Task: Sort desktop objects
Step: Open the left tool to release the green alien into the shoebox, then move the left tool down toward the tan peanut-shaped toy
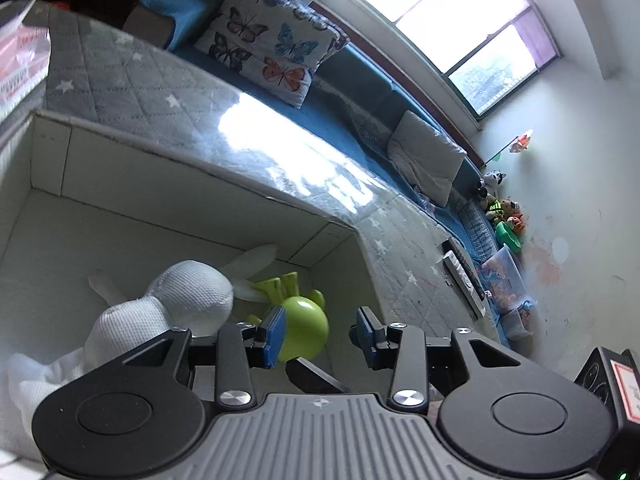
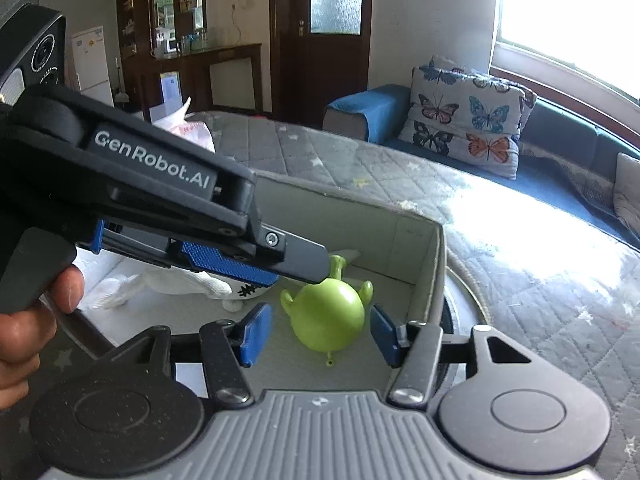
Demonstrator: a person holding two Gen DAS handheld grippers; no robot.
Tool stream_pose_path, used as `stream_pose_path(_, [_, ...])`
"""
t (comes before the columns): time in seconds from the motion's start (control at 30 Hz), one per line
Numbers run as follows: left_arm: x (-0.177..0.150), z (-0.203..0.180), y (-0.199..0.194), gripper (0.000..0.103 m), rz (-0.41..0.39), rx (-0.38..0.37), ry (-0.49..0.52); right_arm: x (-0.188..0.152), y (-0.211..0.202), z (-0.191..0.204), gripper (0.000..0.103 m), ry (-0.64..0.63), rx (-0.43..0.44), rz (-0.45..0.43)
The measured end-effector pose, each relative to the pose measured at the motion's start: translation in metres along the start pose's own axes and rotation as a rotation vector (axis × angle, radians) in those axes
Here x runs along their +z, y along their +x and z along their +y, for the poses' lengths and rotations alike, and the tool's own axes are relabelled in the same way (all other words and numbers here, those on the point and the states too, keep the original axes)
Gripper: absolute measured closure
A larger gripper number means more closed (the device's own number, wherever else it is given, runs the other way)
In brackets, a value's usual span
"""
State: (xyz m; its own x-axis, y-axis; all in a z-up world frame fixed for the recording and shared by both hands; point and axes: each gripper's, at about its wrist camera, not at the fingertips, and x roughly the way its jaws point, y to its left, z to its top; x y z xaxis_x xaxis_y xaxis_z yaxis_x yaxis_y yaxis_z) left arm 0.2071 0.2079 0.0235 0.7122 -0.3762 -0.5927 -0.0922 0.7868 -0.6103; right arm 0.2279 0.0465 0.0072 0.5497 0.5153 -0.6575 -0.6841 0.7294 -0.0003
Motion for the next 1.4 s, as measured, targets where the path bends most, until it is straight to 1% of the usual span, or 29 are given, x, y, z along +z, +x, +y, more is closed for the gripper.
stream_pose_path(0.03, [-0.002, -0.004, -0.004, 0.062, -0.006, 0.003, 0.012, 0.000, -0.006, -0.001, 0.046, 0.001, 0.002, -0.009])
stream_pose_path(0.13, [-0.010, -0.016, -0.016, 0.062, -0.027, 0.007, 0.047, -0.003, -0.023, -0.002, 0.041, -0.003, 0.004, -0.031])
stream_pose_path(0.27, [-0.022, -0.032, -0.031, 0.062, -0.055, 0.009, 0.087, -0.012, -0.046, 0.000, 0.040, -0.011, 0.010, -0.052])
stream_pose_path(0.33, [-0.030, -0.041, -0.038, 0.062, -0.066, 0.013, 0.106, -0.017, -0.055, -0.001, 0.037, -0.007, 0.015, -0.062])
stream_pose_path(0.57, [-0.059, -0.067, -0.057, 0.062, -0.084, 0.052, 0.186, -0.042, -0.088, -0.004, 0.034, 0.003, 0.016, -0.090])
stream_pose_path(0.73, [-0.084, -0.083, -0.064, 0.062, -0.097, 0.111, 0.245, -0.063, -0.113, -0.009, 0.030, 0.020, 0.009, -0.107])
stream_pose_path(0.77, [-0.089, -0.086, -0.065, 0.062, -0.101, 0.120, 0.256, -0.067, -0.118, -0.011, 0.027, 0.023, 0.004, -0.111])
stream_pose_path(0.9, [-0.106, -0.095, -0.070, 0.062, -0.128, 0.142, 0.302, -0.084, -0.133, -0.016, 0.027, 0.031, -0.011, -0.114])
stream_pose_path(1.03, [-0.122, -0.100, -0.072, 0.062, -0.132, 0.147, 0.340, -0.104, -0.144, -0.018, 0.027, 0.039, -0.014, -0.103])
stream_pose_path(1.13, [-0.134, -0.104, -0.069, 0.062, -0.132, 0.170, 0.379, -0.119, -0.148, -0.016, 0.027, 0.041, -0.008, -0.092])
stream_pose_path(1.4, [-0.155, -0.107, -0.050, 0.062, -0.079, 0.225, 0.410, -0.141, -0.141, -0.016, 0.029, 0.079, 0.014, -0.053])
